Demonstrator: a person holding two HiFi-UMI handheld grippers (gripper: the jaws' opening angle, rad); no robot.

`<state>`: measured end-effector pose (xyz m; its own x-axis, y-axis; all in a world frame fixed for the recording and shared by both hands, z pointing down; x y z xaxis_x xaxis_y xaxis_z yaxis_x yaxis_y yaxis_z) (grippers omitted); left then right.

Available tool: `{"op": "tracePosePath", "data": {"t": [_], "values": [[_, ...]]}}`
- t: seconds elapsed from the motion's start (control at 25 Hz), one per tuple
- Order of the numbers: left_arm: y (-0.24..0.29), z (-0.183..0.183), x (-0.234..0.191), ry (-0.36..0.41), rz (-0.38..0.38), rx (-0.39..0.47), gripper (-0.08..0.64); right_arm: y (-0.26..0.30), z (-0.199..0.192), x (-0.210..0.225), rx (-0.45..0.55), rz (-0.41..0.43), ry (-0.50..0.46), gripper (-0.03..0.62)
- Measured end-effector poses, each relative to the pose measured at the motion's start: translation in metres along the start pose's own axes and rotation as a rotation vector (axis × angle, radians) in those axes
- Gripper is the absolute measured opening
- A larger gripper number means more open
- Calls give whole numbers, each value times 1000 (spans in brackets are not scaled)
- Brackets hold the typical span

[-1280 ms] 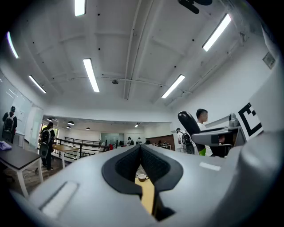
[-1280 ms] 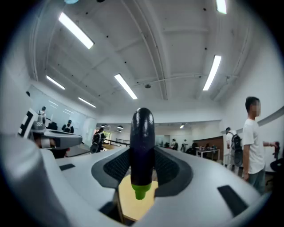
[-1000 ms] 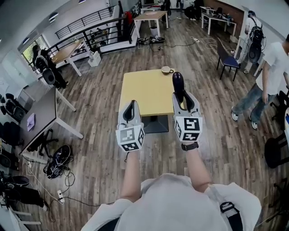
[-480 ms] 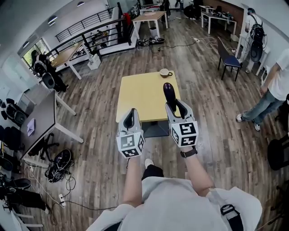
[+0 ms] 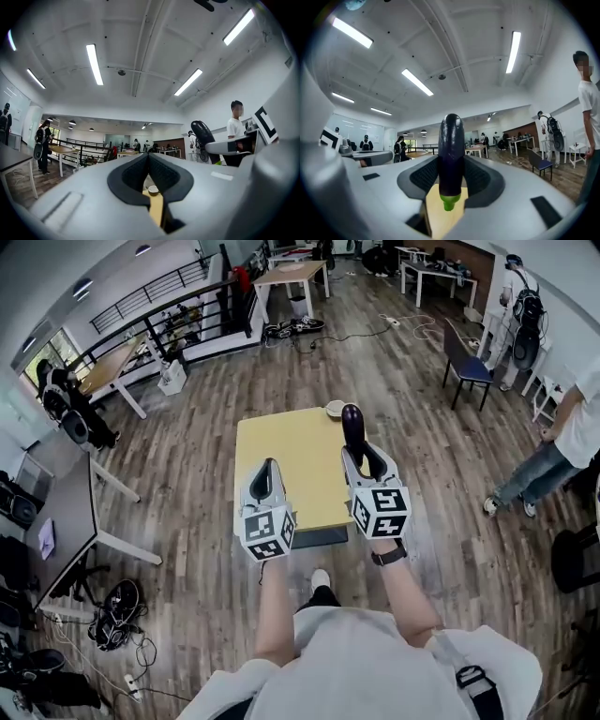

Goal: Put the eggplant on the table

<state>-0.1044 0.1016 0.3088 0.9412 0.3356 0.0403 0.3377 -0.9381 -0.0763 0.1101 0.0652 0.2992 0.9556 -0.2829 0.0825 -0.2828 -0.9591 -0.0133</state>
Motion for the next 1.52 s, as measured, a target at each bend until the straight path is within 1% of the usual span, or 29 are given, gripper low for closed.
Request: {"op": "tracePosePath", "data": {"t": [0.12,0.24,0.32,0.44,0.56,0.68,0.84,0.92,1.08,1.28,1.4,1.52], "values": [[34,5,-28,-3,-26,17,10,40,7,-9,12,-8,-17,152],[66,1,-51,14,-67,5,10,79,7,-20,27,-25,-56,152],[88,-4,-66,13,-87,-4,11,105,1,-26,26,-41,-78,152],[119,-13,-87,8,-121,-15,10,143,-13,-35,2,-42,-85,152],[139,-25,-103,-2,-150,-32,9,165,-26,-42,-6,-38,-85,152],[161,-32,-116,-7,-169,-46,11,185,-33,-44,-9,-27,-111,153],[188,-55,-118,-48,-177,-82,9,207,-52,-24,-66,-44,-91,153],[204,-68,-117,-69,-183,-100,11,219,-61,-14,-85,-42,-96,153],[235,-94,-119,-87,-196,-149,11,250,-83,0,-133,-26,-125,155],[271,-108,-116,-112,-190,-187,10,287,-96,26,-209,-19,-119,155],[292,-120,-119,-126,-181,-212,10,310,-107,35,-243,-1,-125,155],[310,-135,-120,-146,-174,-238,10,328,-123,42,-285,22,-111,155]]}}
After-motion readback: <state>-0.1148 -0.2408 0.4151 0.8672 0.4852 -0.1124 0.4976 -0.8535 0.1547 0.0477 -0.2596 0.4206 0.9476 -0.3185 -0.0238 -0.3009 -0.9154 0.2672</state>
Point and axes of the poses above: the fingertips, and each gripper's own axes: y forward along the fingers, x to its right, z out of its top, the point moved 7 cm from there along -y, backward along the fingers, and after that the axes turned 12 degrees about -z, right-handed, at the moved point
